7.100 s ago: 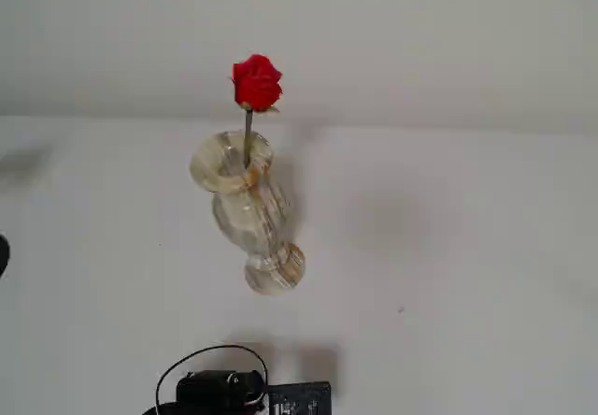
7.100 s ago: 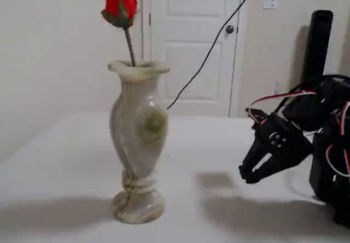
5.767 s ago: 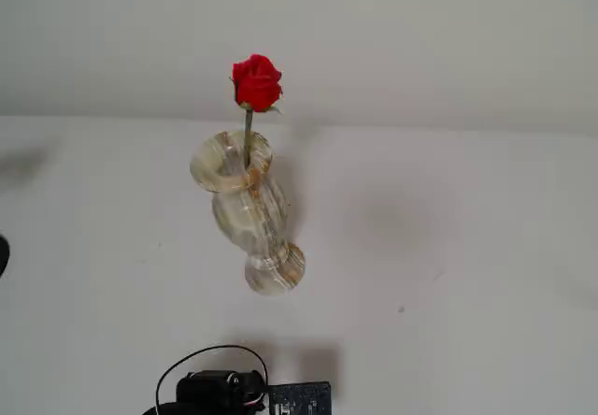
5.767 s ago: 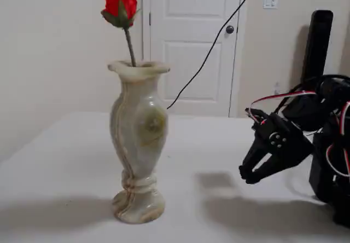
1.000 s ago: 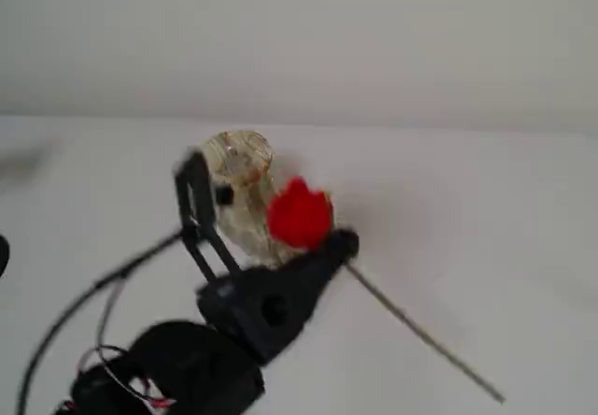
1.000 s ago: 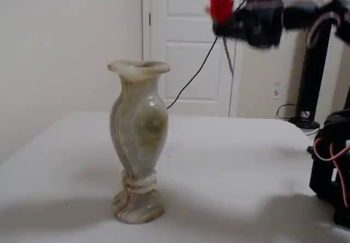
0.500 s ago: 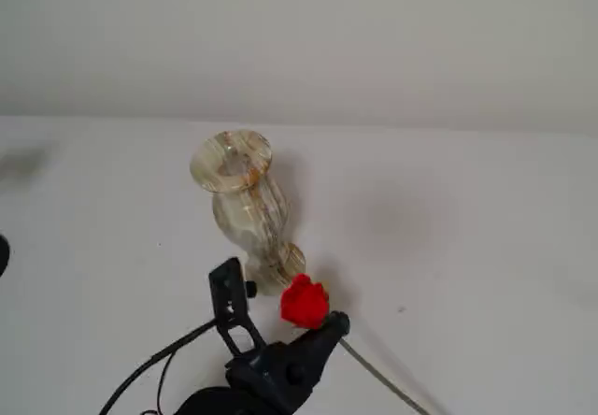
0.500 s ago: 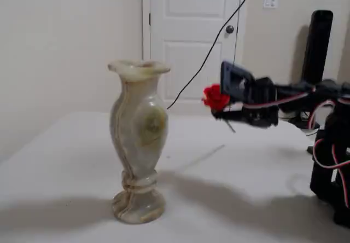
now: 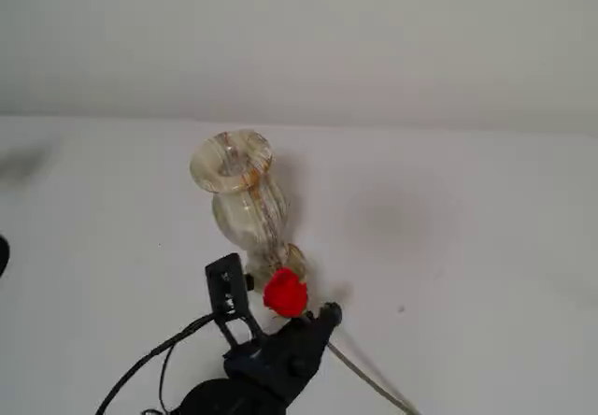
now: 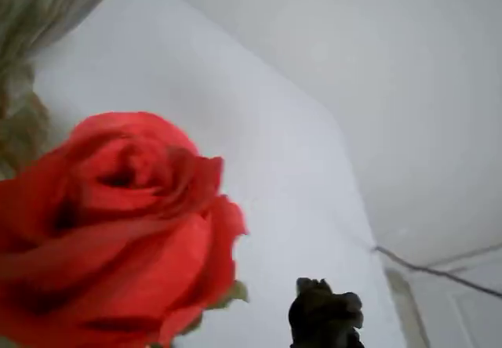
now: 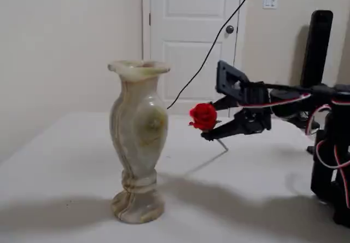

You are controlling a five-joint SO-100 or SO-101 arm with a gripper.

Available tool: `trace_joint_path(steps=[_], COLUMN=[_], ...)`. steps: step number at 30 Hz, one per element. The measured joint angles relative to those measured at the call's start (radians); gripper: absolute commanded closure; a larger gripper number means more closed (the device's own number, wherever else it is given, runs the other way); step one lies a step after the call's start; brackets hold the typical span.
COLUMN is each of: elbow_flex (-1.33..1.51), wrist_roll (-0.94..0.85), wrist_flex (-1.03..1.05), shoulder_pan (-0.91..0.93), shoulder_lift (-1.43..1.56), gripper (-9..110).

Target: Pick up rose from vase and place it onto the table

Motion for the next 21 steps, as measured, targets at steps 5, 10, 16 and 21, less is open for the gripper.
trace_joint_path(steps=[5,10,16,21], elbow_flex=[-0.166,-0.31,-0.342,-0.344], wrist_roll=[0.009,0.017,0.026,0.026], wrist_flex=[-0.241,-0.365,-0.405,-0.405], shoulder_pan=[0.049,0.092,0.095,0.095], shoulder_lift=[-0.38,-0.626,-0.686,-0.69], gripper=[72,72,72,57])
